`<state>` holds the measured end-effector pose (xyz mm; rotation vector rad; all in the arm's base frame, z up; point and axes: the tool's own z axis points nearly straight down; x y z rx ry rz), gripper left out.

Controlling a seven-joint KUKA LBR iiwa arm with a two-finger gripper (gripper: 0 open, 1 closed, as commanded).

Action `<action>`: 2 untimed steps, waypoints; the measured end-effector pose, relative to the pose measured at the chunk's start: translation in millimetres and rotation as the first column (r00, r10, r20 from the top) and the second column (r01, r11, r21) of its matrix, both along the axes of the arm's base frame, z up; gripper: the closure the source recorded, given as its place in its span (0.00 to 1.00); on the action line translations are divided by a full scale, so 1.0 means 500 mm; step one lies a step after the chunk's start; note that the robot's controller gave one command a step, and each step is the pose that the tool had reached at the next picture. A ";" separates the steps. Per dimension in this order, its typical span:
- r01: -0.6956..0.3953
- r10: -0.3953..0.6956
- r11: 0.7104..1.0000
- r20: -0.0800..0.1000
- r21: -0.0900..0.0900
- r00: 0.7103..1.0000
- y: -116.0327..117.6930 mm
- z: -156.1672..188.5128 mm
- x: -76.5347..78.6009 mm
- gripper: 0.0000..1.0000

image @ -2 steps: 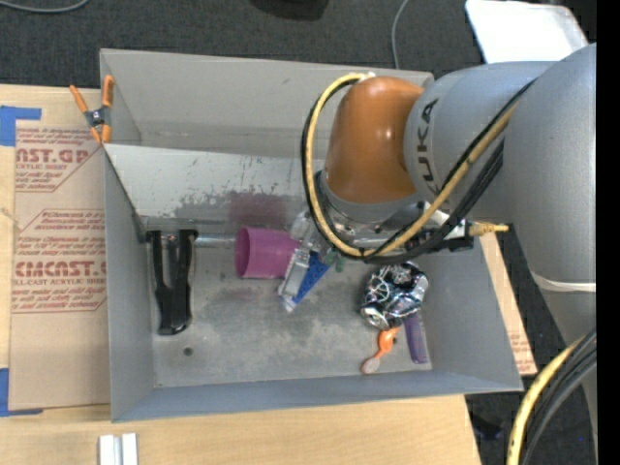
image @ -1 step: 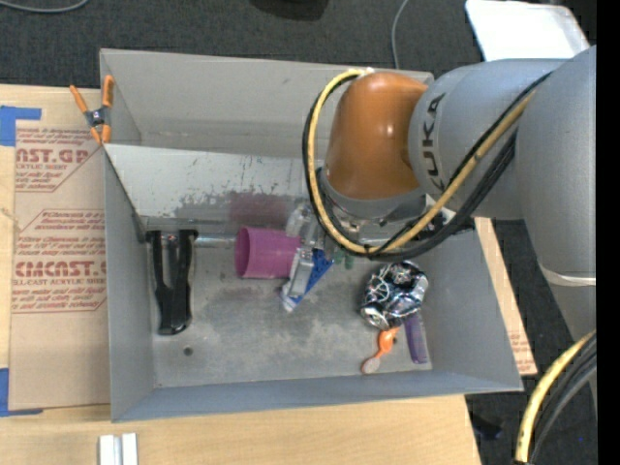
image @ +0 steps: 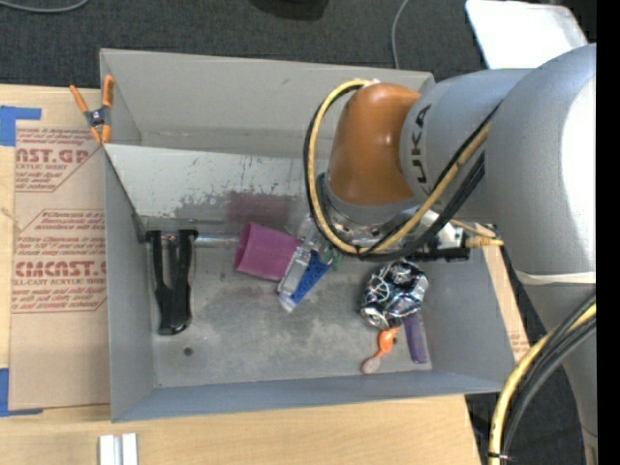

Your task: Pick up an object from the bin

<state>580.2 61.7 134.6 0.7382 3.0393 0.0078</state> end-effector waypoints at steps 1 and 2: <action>0.052 -0.052 0.999 0.000 0.004 0.999 0.021 -0.099 0.012 0.00; -0.248 0.248 0.969 0.004 -0.004 0.969 -0.010 -0.108 0.003 0.00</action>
Offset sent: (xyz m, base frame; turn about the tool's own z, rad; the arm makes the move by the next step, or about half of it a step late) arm -0.0064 -0.0278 -0.0646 -0.6506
